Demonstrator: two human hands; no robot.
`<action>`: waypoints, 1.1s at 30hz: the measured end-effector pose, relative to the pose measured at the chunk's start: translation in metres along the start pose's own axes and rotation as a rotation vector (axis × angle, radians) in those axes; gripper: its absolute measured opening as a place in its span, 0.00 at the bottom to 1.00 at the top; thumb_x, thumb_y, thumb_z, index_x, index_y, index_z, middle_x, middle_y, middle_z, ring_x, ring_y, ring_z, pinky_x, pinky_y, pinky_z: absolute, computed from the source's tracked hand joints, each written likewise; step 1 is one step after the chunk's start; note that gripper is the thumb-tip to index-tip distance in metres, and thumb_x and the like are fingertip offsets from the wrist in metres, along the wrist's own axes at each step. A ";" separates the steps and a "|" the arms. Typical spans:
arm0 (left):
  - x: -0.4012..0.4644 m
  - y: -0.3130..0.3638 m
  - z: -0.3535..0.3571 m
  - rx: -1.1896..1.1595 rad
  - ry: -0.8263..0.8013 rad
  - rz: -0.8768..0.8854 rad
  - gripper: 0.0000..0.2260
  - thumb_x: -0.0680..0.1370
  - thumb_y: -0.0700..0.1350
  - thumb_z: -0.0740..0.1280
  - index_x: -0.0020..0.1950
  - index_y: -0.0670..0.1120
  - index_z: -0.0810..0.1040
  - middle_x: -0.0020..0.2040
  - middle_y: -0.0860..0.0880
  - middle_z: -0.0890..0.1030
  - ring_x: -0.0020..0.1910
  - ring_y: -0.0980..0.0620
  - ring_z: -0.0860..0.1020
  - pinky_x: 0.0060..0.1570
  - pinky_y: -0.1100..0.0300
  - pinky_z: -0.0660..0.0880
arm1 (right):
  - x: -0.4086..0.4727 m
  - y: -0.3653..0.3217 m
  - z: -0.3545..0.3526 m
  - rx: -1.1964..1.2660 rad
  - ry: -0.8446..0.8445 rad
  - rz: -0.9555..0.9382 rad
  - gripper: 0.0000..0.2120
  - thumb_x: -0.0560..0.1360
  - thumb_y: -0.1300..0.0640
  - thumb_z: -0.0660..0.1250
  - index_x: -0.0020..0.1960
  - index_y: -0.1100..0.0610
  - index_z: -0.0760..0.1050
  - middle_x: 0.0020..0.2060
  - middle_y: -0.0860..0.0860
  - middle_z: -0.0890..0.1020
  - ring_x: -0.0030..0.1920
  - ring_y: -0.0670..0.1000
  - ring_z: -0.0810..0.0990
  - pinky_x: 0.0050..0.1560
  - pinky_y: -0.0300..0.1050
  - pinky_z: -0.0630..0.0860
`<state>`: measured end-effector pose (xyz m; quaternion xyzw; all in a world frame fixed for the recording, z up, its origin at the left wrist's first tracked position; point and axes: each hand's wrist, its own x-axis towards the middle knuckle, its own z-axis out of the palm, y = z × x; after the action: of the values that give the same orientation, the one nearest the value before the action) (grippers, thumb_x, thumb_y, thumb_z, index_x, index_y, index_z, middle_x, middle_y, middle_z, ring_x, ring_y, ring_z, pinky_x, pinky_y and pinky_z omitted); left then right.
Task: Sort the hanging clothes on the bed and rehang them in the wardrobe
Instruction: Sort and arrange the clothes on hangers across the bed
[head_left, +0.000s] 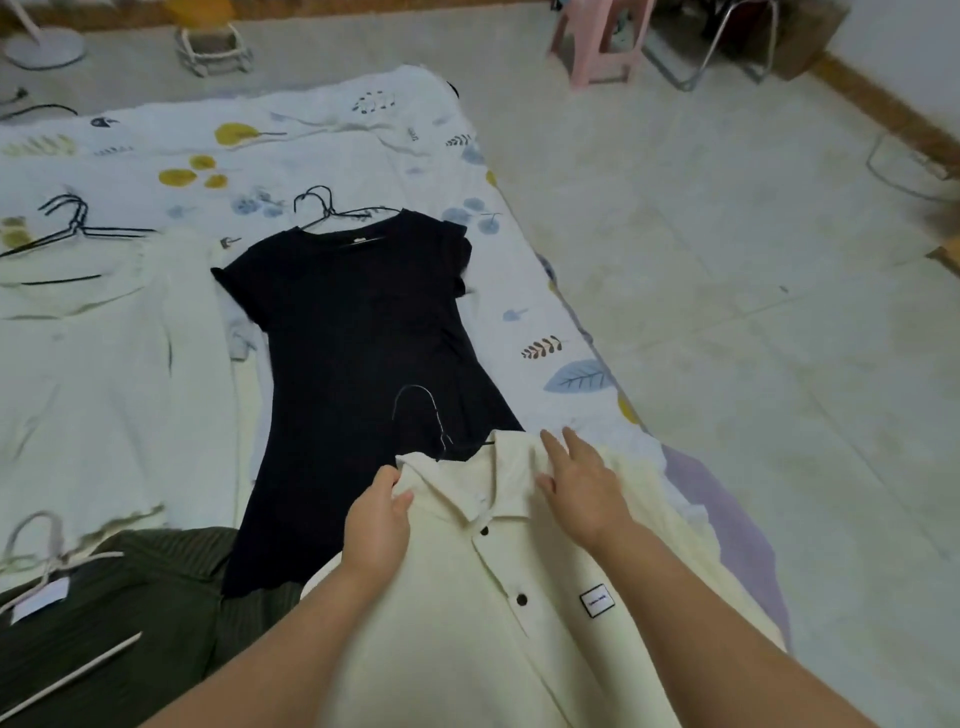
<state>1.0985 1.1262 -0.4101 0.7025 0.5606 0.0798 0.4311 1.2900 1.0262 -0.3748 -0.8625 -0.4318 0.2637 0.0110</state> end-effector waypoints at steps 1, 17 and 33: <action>0.006 -0.007 0.006 0.013 -0.006 -0.026 0.03 0.79 0.39 0.59 0.51 0.41 0.71 0.40 0.42 0.77 0.39 0.45 0.75 0.33 0.59 0.65 | 0.006 -0.003 0.012 0.004 -0.042 -0.015 0.26 0.81 0.50 0.53 0.77 0.50 0.48 0.77 0.54 0.48 0.76 0.55 0.51 0.71 0.52 0.57; 0.004 -0.031 0.028 0.862 -0.313 0.290 0.28 0.80 0.48 0.59 0.76 0.46 0.52 0.78 0.48 0.49 0.76 0.49 0.52 0.73 0.49 0.54 | 0.029 -0.022 0.066 -0.015 -0.261 0.091 0.24 0.81 0.51 0.50 0.75 0.55 0.52 0.75 0.56 0.53 0.74 0.57 0.56 0.66 0.53 0.63; -0.103 0.079 -0.075 0.585 -0.423 0.237 0.17 0.81 0.48 0.55 0.69 0.50 0.67 0.65 0.49 0.73 0.62 0.49 0.73 0.58 0.55 0.72 | -0.132 -0.058 -0.043 -0.086 -0.061 -0.053 0.15 0.79 0.57 0.54 0.62 0.57 0.71 0.58 0.54 0.77 0.57 0.56 0.76 0.49 0.43 0.72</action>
<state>1.0741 1.0770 -0.2706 0.8569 0.3731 -0.1811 0.3062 1.2031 0.9724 -0.2648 -0.8421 -0.4653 0.2707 -0.0321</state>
